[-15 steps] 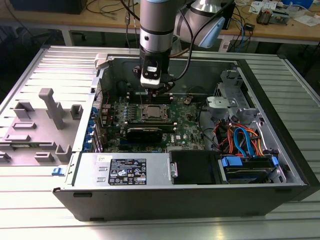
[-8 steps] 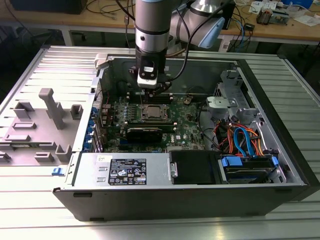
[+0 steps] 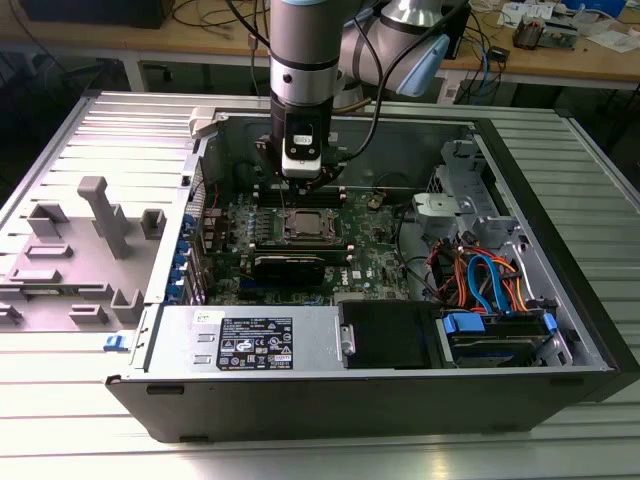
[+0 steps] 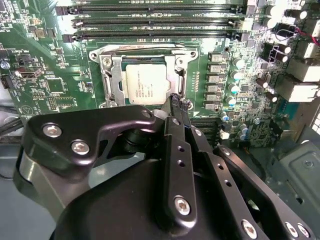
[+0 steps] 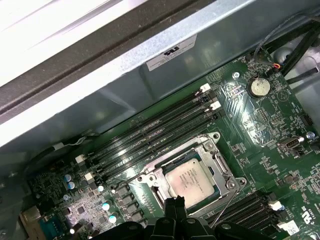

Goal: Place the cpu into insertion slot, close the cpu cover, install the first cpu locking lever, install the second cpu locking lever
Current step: 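Install the first cpu locking lever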

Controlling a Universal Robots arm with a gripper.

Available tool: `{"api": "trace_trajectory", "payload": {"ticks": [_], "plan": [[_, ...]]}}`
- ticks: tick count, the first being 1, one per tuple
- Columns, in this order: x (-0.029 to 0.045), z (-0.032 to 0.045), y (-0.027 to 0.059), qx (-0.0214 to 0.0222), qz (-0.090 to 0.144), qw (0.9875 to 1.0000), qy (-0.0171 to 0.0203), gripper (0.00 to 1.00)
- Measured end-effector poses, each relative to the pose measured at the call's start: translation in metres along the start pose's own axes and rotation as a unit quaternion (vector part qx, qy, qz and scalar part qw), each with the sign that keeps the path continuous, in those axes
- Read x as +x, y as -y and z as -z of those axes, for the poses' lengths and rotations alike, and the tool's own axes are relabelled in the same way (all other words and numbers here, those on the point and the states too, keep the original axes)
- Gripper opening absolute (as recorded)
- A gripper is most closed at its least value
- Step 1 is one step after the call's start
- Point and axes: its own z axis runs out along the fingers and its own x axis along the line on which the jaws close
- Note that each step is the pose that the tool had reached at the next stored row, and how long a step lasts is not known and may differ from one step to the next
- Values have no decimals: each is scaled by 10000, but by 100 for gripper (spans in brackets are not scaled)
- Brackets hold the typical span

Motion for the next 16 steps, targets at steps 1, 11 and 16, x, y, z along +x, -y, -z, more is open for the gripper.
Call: {"api": "trace_trajectory", "payload": {"ticks": [1, 11, 16], "plan": [[0, 0, 0, 0, 0, 10000, 0, 11], [10, 0, 15, 4, 129, 9999, -1, 11], [11, 0, 16, 5, 143, 9999, -1, 11]]}}
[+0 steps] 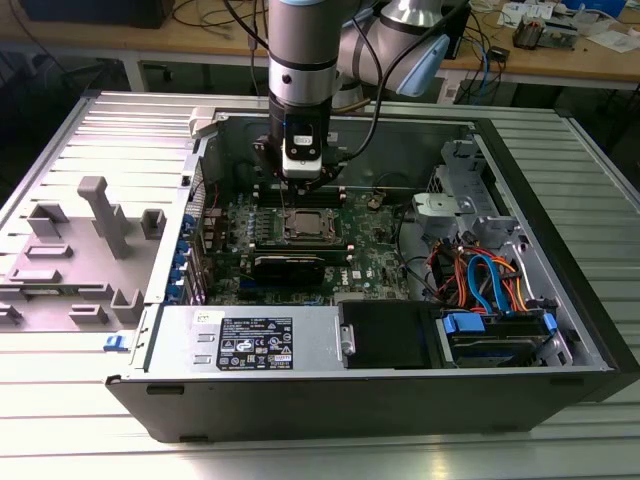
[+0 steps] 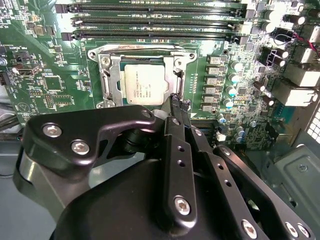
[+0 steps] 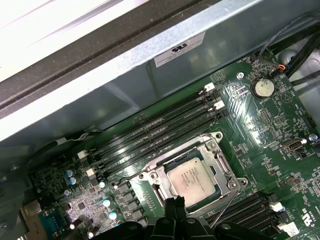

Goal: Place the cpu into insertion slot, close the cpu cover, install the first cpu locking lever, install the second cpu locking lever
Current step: 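Install the first cpu locking lever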

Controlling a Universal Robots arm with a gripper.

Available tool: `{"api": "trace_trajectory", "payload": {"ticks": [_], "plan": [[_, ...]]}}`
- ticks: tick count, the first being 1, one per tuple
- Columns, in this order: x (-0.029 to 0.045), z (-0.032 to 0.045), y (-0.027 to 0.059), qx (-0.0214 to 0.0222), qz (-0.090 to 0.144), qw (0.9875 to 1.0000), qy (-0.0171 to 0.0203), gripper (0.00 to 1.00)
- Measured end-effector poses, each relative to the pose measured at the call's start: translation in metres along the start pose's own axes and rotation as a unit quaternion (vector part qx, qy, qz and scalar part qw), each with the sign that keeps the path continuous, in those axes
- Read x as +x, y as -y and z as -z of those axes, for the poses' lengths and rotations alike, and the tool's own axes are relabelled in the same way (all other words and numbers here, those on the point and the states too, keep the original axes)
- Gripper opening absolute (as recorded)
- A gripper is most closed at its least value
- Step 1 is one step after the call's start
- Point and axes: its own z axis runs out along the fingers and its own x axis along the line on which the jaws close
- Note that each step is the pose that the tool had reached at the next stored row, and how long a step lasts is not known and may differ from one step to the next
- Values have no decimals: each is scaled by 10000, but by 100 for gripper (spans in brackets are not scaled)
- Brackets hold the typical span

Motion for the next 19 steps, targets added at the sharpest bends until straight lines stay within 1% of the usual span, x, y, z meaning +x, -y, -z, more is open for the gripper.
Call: {"api": "trace_trajectory", "payload": {"ticks": [10, 12, 14, 16, 19], "plan": [[-1, 0, 1, -4, 13, 10000, -3, 11], [0, 0, 1, -4, 53, 10000, -4, 11], [-1, 0, 1, -14, 168, 9999, -12, 11], [-1, 0, 1, -15, 256, 9997, -14, 11], [-1, 0, 2, -18, 288, 9996, -17, 11]]}}
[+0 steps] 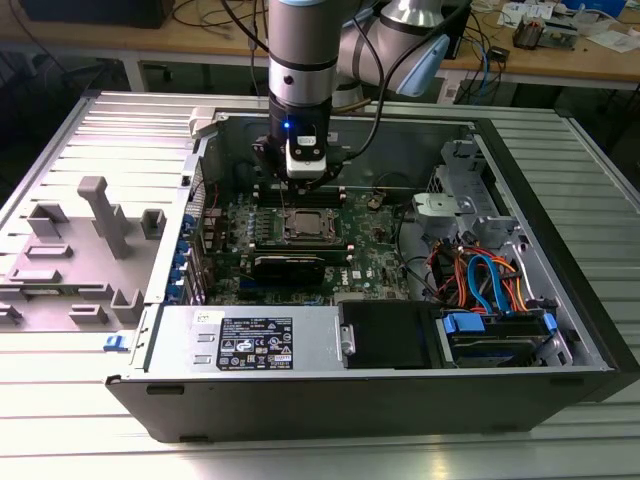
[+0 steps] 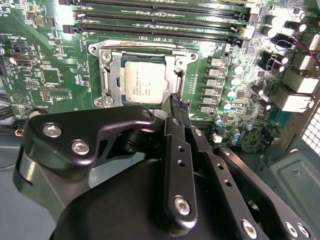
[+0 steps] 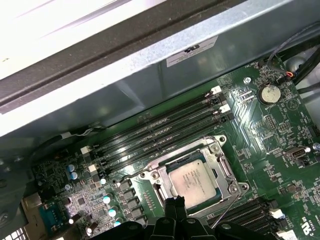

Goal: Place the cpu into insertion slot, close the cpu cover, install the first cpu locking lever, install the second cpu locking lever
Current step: 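Install the first cpu locking lever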

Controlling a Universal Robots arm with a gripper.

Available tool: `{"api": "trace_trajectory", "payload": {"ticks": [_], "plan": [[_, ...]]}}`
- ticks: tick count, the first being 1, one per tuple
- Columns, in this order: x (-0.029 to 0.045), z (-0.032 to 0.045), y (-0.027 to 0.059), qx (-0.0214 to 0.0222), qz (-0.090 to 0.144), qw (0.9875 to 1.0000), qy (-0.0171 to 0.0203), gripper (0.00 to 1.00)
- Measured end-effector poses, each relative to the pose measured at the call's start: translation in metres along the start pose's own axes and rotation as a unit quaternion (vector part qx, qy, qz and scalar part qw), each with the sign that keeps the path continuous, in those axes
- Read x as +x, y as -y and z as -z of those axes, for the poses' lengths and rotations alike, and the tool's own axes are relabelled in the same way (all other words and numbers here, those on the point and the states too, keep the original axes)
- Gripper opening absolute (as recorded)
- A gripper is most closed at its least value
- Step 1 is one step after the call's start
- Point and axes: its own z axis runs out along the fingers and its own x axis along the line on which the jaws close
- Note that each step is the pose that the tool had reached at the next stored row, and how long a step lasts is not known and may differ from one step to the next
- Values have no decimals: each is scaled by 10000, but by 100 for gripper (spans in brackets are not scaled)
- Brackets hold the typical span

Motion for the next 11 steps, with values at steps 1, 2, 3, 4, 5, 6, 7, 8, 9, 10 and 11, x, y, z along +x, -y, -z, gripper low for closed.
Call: {"api": "trace_trajectory", "payload": {"ticks": [1, 2, 3, 4, 5, 6, 7, 8, 9, 10, 11], "plan": [[0, 0, 0, -2, 8, 10000, -1, 11], [0, 0, 0, -2, 8, 10000, -1, 11], [0, 0, 0, -3, 8, 10000, -2, 11], [0, 0, 0, -2, 8, 10000, -1, 11], [0, 0, 0, -2, 8, 10000, -2, 11], [0, 0, 0, -3, 9, 10000, -2, 11], [0, 0, 0, -3, 9, 10000, -2, 11], [0, 0, 0, -3, 9, 10000, -2, 11], [0, 0, 0, -3, 9, 10000, -2, 11], [0, 0, 0, -3, 9, 10000, -2, 11], [0, 0, 0, -3, 9, 10000, -2, 11]]}}
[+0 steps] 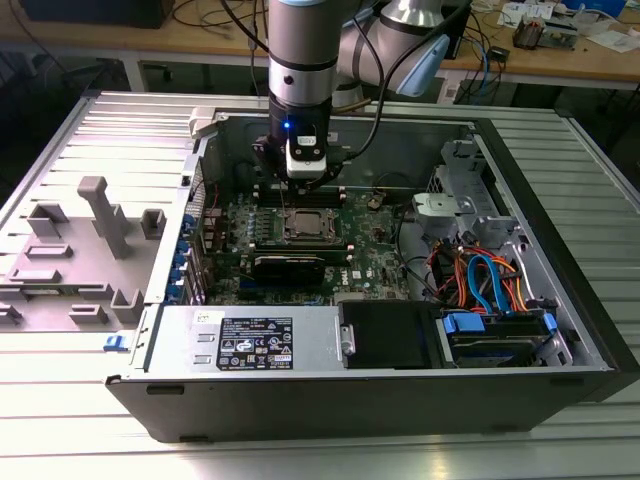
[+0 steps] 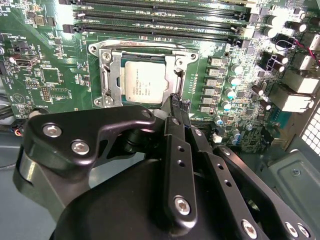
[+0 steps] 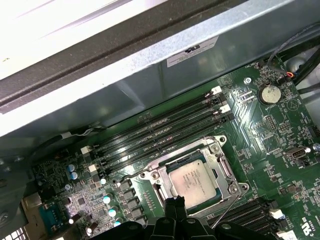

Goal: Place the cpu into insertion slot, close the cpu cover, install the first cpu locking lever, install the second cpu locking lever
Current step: 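Install the first cpu locking lever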

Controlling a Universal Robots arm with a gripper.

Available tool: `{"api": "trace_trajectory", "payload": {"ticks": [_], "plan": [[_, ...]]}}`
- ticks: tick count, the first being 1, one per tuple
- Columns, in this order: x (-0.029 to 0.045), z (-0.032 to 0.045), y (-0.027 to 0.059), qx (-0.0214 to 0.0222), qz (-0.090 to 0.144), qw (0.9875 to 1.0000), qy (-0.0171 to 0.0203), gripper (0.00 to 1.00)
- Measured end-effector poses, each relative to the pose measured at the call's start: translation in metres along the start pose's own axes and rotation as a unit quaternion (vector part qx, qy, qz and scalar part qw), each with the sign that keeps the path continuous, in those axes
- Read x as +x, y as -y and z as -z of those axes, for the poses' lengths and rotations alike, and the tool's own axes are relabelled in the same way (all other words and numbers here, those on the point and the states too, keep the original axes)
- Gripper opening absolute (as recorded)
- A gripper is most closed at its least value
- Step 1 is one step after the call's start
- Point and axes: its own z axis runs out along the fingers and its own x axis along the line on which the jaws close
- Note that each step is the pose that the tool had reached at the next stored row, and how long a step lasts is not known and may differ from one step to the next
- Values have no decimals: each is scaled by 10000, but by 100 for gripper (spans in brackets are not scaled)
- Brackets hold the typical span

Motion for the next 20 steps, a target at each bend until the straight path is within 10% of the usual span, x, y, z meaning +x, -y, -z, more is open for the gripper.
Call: {"api": "trace_trajectory", "payload": {"ticks": [8, 20], "plan": [[25, -2, 12, 14, 450, 9990, -7, 11], [130, -4, 60, 16, 515, 9987, -6, 11]]}}
